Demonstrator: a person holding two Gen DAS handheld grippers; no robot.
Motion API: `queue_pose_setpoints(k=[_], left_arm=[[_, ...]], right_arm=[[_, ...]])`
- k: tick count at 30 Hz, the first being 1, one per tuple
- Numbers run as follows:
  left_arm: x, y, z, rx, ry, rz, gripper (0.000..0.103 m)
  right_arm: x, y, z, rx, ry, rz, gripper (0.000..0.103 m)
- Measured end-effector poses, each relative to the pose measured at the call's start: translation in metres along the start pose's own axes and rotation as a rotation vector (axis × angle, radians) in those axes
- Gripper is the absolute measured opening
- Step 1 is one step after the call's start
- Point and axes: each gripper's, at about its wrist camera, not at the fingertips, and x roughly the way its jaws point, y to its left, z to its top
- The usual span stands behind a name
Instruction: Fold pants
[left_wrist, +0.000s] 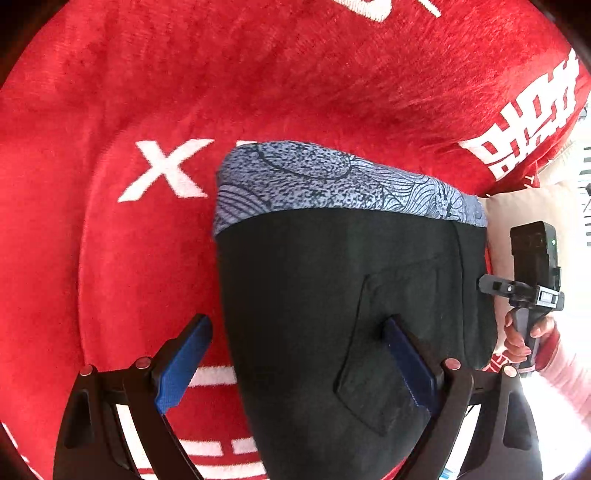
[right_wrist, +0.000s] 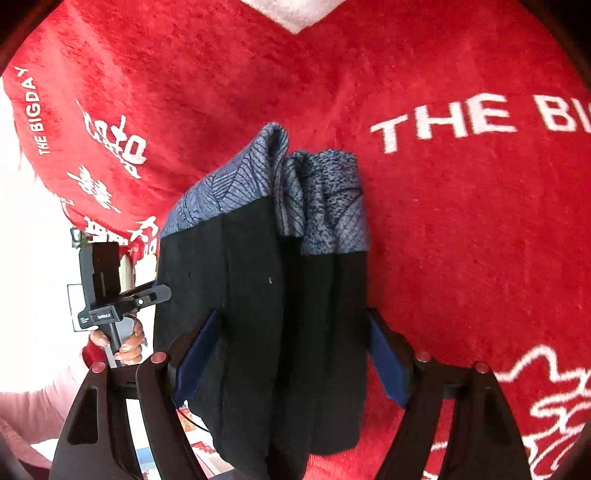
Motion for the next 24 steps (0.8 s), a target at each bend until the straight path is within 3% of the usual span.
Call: queue_pose_setpoints(k=[7,9,11,14,17,24], left_arm=[[0.012,-0.010,0.005,-0.009,-0.007,0.005,0.095],[0.012,-0.013,0.004,-0.007,-0.019,-0.005,0.084],[0.008,-0.019,0.003,0.010,-0.036,-0.005,0.071],[0.000,-0.028,0.000,0.049,-0.058,0.025,0.063],[-0.007,-0.028,-0.001,0.039,-0.076,0.020,0.056],[-0.030,-0.037,-0.011,0.051,-0.104,0.006,0.051]], right_arm=[[0.006,-0.007,0.007,0.032,0.015,0.039,0.080],[0.006,-0.006,0.006,0.050,0.008,0.021,0.077],[0.005,-0.001,0.005,0.052,0.001,-0.001,0.066],[0.001,0.007,0.002,0.053,-0.016,-0.008,0.052],[-0.005,0.013,-0.001,0.073,-0.035,0.004,0.045],[-0.023,0.020,-0.009,0.103,-0.061,0.064,0.042]])
